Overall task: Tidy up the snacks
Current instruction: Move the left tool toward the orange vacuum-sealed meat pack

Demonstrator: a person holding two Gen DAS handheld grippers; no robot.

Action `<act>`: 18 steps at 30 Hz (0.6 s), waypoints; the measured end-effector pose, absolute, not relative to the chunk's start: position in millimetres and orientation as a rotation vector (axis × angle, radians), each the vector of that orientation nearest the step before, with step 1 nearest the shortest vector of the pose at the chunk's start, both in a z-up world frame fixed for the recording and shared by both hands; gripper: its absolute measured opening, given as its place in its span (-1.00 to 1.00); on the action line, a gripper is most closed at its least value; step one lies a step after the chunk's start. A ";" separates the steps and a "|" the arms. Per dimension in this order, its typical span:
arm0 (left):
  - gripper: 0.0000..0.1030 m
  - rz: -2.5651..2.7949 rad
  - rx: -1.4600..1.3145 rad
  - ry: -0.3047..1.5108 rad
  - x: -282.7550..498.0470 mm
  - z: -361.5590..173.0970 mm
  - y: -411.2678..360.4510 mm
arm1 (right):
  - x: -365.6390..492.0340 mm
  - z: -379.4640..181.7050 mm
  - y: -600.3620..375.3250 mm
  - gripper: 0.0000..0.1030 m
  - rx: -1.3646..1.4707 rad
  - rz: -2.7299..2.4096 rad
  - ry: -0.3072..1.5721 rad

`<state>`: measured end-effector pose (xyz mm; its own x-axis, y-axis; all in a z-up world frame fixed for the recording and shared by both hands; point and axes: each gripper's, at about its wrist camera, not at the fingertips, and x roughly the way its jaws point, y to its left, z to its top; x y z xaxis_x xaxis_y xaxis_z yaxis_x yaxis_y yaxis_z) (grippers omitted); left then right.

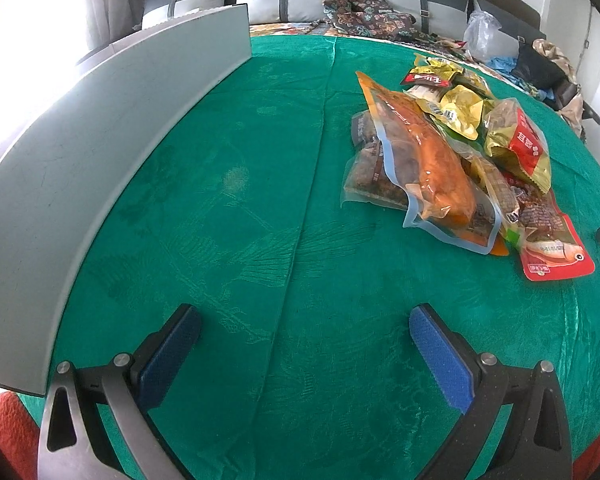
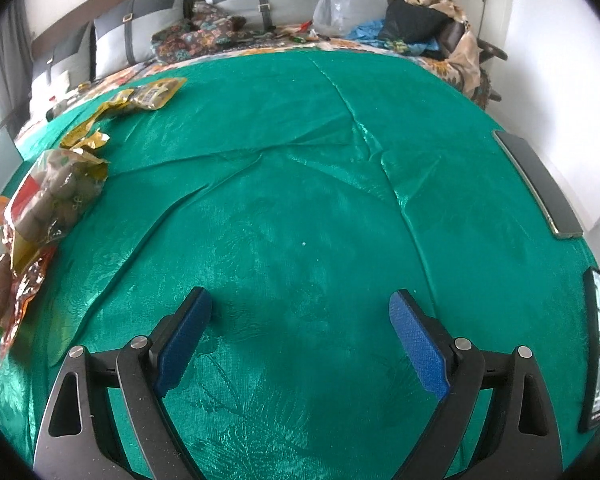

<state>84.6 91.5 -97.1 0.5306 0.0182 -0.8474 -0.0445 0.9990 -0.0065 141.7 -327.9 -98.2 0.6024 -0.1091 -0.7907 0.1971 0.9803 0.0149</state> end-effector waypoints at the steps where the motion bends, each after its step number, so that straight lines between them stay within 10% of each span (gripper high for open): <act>1: 1.00 0.036 -0.027 1.012 84.8 -97.0 91.4 | 141.5 -98.1 -327.8 0.81 0.104 -0.178 0.908; 18: 1.00 0.009 -0.016 1.034 87.2 -96.7 91.1 | 141.6 -98.0 -327.6 0.81 0.104 -0.178 0.908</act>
